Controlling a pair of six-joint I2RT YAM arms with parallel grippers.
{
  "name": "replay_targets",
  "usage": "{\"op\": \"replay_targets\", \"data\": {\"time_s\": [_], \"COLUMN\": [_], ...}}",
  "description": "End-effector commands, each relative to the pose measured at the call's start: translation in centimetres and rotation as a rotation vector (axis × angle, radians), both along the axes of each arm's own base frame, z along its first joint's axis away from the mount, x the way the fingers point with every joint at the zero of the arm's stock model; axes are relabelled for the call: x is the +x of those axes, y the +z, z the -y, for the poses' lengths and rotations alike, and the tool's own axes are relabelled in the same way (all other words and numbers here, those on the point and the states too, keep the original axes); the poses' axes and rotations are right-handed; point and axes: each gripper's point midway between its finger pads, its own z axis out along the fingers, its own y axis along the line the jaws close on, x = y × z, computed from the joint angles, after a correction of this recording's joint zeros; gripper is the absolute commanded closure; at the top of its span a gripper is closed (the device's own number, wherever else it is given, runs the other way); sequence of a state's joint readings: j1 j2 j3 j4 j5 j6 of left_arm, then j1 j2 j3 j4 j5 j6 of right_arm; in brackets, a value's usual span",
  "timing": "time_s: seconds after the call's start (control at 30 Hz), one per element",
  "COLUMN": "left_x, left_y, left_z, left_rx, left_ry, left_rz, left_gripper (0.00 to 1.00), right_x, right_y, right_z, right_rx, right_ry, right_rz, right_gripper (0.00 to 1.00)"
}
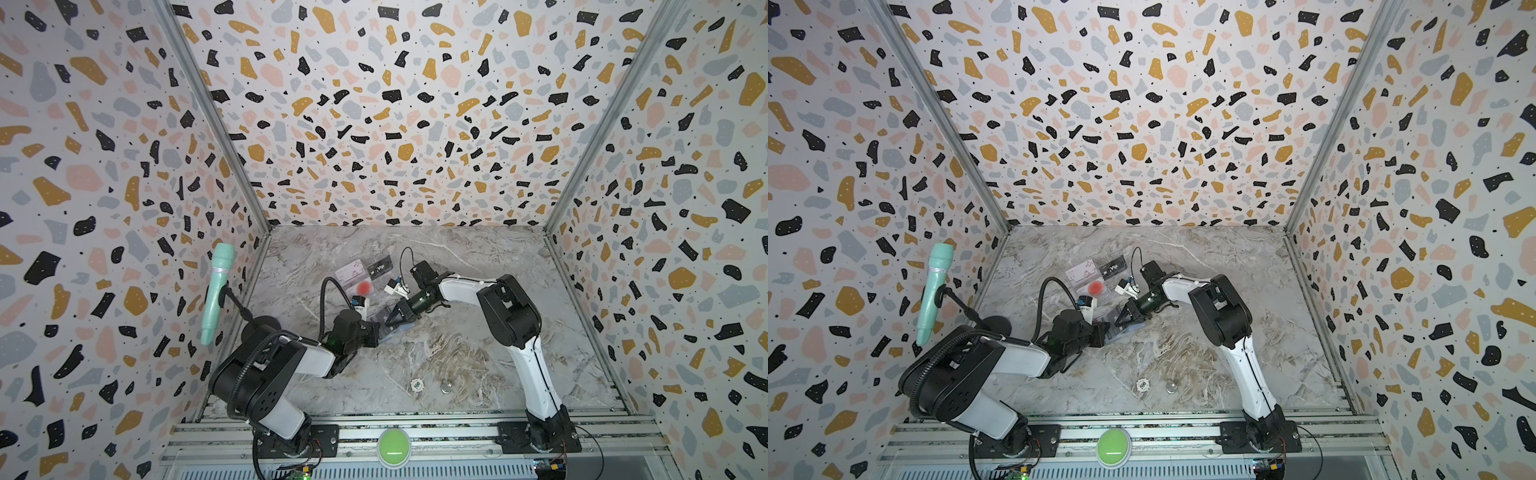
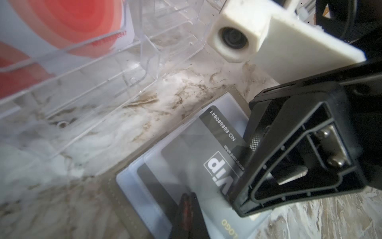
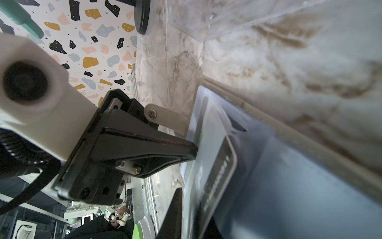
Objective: Take the credit cards out of the card holder
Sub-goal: Take out the credit card from the card slot.
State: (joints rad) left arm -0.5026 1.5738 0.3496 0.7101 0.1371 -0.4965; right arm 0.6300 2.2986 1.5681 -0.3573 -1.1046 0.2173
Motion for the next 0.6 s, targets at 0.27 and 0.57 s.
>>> {"op": "replay_targets", "data": {"time_s": [0.27, 0.57], "left_x": [-1.7, -1.9], "left_y": [-2.9, -3.1], "left_z": [-1.2, -1.3], "left_rx": [0.084, 0.09], "left_ry": [-0.009, -0.007], "left_rz": [-0.08, -0.083], "left_gripper": [1.0, 1.0], "right_x": [1.3, 2.1], "right_y": [4.3, 4.6], "right_z": [0.5, 1.4], "right_rx": [0.058, 0.053], "right_ry": [-0.029, -0.054], "right_rz": [0.088, 0.092], "right_gripper": [0.91, 0.92]}}
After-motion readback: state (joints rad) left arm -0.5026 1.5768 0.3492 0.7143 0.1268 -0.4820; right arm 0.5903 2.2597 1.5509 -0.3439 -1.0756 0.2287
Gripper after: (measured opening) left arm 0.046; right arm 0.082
